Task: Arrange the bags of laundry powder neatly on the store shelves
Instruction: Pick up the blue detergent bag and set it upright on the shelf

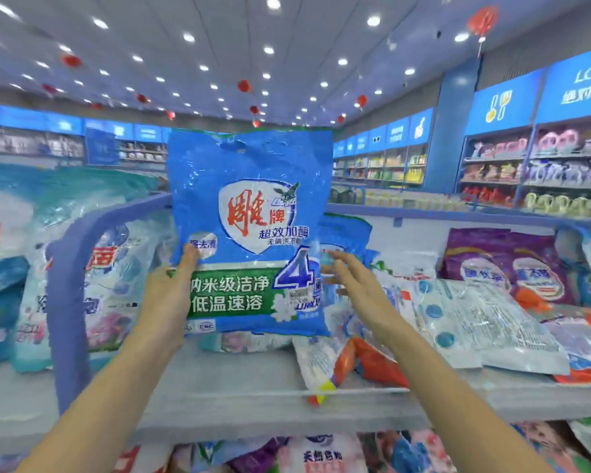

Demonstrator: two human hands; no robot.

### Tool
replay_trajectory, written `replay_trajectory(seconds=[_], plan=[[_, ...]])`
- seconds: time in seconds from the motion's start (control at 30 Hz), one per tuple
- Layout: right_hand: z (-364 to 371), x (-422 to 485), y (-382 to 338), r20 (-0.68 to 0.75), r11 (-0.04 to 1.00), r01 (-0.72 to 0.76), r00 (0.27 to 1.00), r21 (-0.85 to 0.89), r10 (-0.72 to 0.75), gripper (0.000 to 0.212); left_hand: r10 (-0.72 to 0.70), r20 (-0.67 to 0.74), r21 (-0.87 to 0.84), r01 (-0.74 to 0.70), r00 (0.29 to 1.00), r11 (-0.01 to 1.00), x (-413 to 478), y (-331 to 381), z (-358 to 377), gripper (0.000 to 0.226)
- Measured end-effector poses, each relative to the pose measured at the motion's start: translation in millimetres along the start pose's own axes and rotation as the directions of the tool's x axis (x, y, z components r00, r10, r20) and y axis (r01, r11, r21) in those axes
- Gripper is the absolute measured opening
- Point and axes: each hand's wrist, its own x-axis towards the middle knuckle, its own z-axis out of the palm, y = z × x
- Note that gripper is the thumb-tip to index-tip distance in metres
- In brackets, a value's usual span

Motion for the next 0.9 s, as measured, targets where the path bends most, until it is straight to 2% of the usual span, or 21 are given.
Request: replay_trajectory(seconds=[0.07,0.13,0.2,0.3,0.33,0.47,0.53,0.6,0.7,0.8,0.9], plan=[[2.5,34.5,11.4,0.07,0.982,0.099,0.994,-0.161,-0.089,0.031,0.069,-0.112,0.056,-0.063,0.991,0.996,10.1,8.8,-6.8,0.033],[14.1,63.7,16.6,0.206,0.895,0.19,0.972,-0.404,-0.113,0.038,0.153,-0.176,0.136,-0.13,0.972,0.982,16.5,15.8,-14.4,0.033],[30.7,84.7,18.9,0.335,0.763,0.319,0.931,-0.562,-0.142,0.052,0.198,-0.209,0.198,-0.157,0.958,0.967,18.2,19.3,-20.8,0.033],[53.6,108.9,16.1,0.408,0.497,0.512,0.859,-0.701,-0.308,0.077,0.175,-0.241,0.172,-0.136,0.955,0.976,24.0,16.4,-28.8,0.034],[59.4,114.7,14.3,0.403,0.432,0.519,0.851,-0.737,-0.336,0.08,0.163,-0.247,0.159,-0.126,0.955,0.979,25.4,14.9,-30.4,0.033],[67.3,132.2,17.8,0.349,0.367,0.407,0.912,-0.836,-0.216,0.046,0.137,-0.262,0.131,-0.105,0.955,0.986,30.6,13.6,-29.7,0.032],[61.9,134.7,24.9,0.347,0.364,0.414,0.908,-0.834,-0.236,0.034,0.131,-0.269,0.113,-0.104,0.954,0.988,32.2,14.2,-28.0,0.031],[53.1,133.5,32.7,0.35,0.416,0.452,0.887,-0.789,-0.3,0.037,0.16,-0.272,0.15,-0.122,0.949,0.981,34.0,14.5,-25.2,0.031],[39.2,129.3,38.5,0.379,0.464,0.493,0.868,-0.736,-0.321,0.042,0.178,-0.259,0.171,-0.137,0.949,0.976,34.5,11.1,-22.0,0.033],[24.4,126.8,39.0,0.377,0.445,0.486,0.871,-0.752,-0.315,0.035,0.117,-0.225,0.103,-0.096,0.967,0.99,36.0,3.9,-23.4,0.033],[5.0,119.4,36.1,0.359,0.379,0.473,0.872,-0.795,-0.333,0.038,0.065,-0.207,0.044,-0.057,0.976,0.997,40.3,-4.9,-27.6,0.033]])
